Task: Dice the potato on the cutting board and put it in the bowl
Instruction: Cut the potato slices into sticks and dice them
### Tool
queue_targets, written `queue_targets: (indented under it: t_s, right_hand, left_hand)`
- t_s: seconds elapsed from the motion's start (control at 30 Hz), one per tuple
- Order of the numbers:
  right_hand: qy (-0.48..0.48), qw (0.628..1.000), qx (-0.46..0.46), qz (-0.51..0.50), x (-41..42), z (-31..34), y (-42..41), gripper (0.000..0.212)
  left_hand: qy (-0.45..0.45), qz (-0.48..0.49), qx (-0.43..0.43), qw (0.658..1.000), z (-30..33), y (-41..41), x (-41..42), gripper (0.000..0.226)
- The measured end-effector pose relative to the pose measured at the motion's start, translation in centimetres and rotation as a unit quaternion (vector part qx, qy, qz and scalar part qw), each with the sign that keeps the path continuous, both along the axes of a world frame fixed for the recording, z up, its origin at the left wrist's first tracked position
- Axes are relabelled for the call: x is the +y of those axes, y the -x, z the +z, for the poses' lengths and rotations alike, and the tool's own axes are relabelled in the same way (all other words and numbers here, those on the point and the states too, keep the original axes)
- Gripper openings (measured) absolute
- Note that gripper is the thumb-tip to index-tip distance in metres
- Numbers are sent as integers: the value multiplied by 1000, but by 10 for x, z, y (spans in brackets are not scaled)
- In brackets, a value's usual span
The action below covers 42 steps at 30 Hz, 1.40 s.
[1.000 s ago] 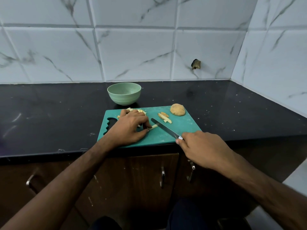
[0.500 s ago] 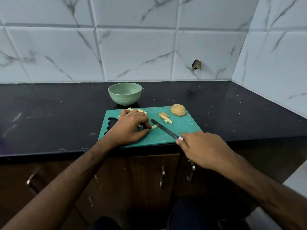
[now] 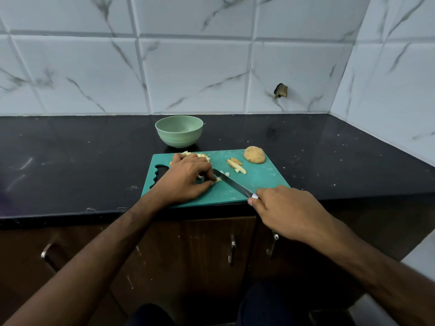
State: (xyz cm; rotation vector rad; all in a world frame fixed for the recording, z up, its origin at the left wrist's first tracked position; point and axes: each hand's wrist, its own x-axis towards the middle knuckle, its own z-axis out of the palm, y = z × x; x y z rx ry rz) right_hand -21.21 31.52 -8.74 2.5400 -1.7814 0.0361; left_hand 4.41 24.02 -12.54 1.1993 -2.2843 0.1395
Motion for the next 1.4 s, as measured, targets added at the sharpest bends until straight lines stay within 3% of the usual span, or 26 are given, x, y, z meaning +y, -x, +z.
queue_targets:
  t_s: [0.67, 0.9, 1.27, 1.4]
  right_hand:
    - [24, 999, 17, 12, 10, -7, -7, 33]
    - [7, 1000, -15, 13, -4, -4, -7, 35]
    - [6, 999, -23, 27, 2, -19, -6, 34]
    - [-4, 999, -13, 35, -1, -13, -4, 31]
  left_hand:
    - [-18, 20, 29, 999, -3, -1, -1, 18]
    - [-26, 26, 36, 999, -3, -2, 0, 15]
    - [8, 28, 25, 999, -3, -1, 1, 15]
    - [18, -6, -21, 1000, -1, 1, 1, 23]
